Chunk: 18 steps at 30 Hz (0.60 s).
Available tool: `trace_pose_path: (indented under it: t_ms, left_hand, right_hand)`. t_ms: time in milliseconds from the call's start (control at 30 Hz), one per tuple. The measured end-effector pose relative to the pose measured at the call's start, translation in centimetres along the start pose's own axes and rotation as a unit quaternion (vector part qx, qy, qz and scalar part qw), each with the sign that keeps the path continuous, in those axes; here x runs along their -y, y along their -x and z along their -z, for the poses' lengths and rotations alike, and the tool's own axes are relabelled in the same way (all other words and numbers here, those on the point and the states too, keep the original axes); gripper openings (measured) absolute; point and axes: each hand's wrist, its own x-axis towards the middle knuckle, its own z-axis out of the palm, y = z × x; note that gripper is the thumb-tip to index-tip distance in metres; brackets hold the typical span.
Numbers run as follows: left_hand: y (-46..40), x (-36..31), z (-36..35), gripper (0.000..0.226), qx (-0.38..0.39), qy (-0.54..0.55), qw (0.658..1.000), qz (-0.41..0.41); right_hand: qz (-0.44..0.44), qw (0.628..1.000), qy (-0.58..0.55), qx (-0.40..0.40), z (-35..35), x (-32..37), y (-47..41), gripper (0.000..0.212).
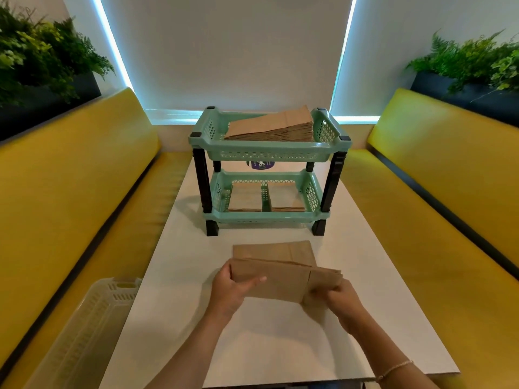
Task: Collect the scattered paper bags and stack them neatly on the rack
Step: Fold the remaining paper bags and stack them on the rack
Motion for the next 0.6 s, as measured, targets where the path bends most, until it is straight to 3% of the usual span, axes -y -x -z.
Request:
trace_pose_path:
  t_ms: [167,300,433,600]
  left_hand:
    - [1.3,-0.9,-0.6,0.036,-0.018,0.029,0.998,-0.045]
    - [1.6,-2.6,-0.2,0.035,-0.001,0.028,0.995,-0.092]
    - [1.8,-0.7,0.4,0.044,0.005,-0.005,0.999,-0.051]
    - [1.9,1.8,-0.1,0.045,0.005,-0.022,1.0,0.014]
  right_hand:
    - [0.051,0.996,-0.047,-0.058,-0.1,0.4,0.5,0.031]
    - [0.095,0.992,-0.074,-0.044,0.5,2.3,0.7,0.035]
    - [0.067,0.994,-0.082,-0.038,0.1,0.9,0.8,0.026]
    - [0.061,0.995,-0.074,-0.041,-0.8,-0.3,0.7,0.033]
